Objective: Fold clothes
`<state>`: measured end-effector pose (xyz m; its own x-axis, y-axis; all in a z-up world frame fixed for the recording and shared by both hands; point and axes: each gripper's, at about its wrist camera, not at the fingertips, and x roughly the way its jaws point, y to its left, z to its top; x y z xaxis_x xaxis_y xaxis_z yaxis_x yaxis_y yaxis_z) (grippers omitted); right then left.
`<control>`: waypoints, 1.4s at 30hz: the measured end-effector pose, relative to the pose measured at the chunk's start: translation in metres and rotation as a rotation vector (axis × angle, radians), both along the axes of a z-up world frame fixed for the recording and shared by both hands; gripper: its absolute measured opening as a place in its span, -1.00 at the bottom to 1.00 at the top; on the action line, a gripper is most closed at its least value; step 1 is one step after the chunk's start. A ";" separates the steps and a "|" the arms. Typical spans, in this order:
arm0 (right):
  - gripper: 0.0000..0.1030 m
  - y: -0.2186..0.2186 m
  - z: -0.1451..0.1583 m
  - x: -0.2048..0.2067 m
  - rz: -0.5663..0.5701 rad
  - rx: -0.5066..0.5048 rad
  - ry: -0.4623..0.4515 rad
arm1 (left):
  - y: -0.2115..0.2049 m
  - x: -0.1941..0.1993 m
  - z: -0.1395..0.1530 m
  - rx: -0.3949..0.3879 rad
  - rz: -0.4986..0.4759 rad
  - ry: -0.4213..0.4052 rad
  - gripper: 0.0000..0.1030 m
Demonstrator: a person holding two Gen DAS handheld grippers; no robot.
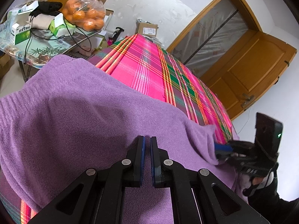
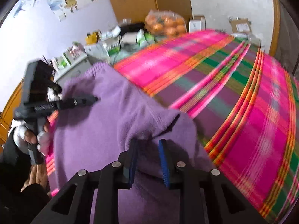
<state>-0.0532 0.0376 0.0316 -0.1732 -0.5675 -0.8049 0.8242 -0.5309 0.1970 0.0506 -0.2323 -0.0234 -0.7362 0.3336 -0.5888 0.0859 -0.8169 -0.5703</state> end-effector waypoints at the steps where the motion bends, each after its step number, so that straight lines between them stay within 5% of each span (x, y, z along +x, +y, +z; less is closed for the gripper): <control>1: -0.57 0.000 0.000 0.001 0.001 -0.003 0.006 | 0.000 0.000 0.000 0.000 0.000 0.000 -0.90; 4: -0.98 -0.004 -0.001 0.005 0.012 0.008 0.027 | 0.000 0.000 0.001 0.000 0.000 0.000 -0.90; 10: -0.99 0.015 0.013 -0.005 -0.083 -0.052 0.052 | -0.003 -0.002 0.001 -0.001 0.000 0.000 -0.90; 16: -0.98 0.054 0.020 -0.037 -0.245 -0.158 -0.036 | -0.005 -0.002 0.000 0.005 -0.001 0.000 -0.90; 20: -0.92 0.049 0.018 -0.039 -0.225 -0.198 -0.097 | -0.006 -0.003 -0.001 0.006 -0.002 -0.001 -0.90; 25: -0.50 0.042 0.020 -0.045 -0.202 -0.210 -0.120 | -0.006 -0.002 -0.001 0.007 -0.003 0.000 -0.90; 32: -0.49 0.023 -0.006 -0.055 -0.160 -0.178 -0.262 | -0.005 -0.001 0.000 0.009 -0.003 0.000 -0.90; 36: -0.80 0.018 -0.008 -0.060 -0.186 -0.162 -0.254 | -0.004 -0.001 -0.001 0.010 -0.003 0.000 -0.90; 42: -0.79 0.040 -0.001 -0.078 -0.327 -0.216 -0.231 | -0.004 -0.001 0.000 0.011 -0.003 0.001 -0.90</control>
